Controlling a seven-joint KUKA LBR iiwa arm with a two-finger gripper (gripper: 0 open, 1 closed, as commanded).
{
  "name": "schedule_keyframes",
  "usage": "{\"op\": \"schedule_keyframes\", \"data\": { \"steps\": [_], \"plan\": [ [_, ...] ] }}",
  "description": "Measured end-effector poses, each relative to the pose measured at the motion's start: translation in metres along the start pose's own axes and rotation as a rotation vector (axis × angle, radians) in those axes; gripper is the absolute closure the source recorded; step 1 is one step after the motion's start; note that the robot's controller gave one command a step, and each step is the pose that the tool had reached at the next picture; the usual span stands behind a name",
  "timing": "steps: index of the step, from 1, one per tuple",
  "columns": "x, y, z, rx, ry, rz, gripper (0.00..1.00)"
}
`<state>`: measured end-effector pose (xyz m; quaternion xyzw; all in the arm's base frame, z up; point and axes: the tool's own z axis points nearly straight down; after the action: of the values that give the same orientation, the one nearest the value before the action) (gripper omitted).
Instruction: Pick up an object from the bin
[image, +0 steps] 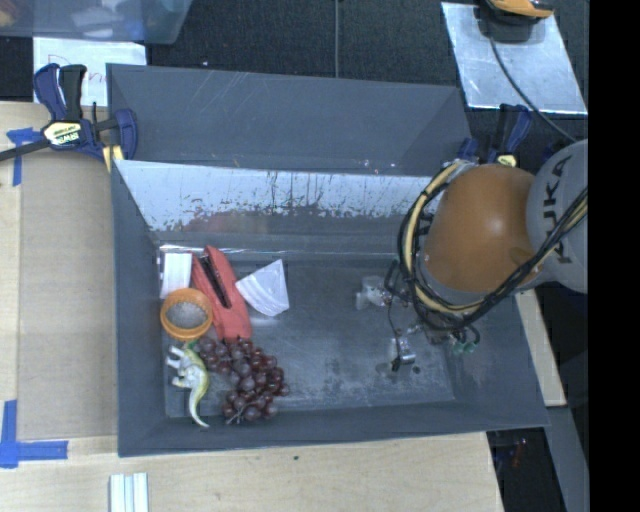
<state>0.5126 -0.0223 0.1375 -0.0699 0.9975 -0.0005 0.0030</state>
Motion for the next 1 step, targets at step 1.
{"op": "schedule_keyframes", "data": {
  "steps": [1],
  "plan": [
    [0.0074, 0.0865, 0.0055, 0.002, -0.002, -0.406, 0.0]
  ]
}}
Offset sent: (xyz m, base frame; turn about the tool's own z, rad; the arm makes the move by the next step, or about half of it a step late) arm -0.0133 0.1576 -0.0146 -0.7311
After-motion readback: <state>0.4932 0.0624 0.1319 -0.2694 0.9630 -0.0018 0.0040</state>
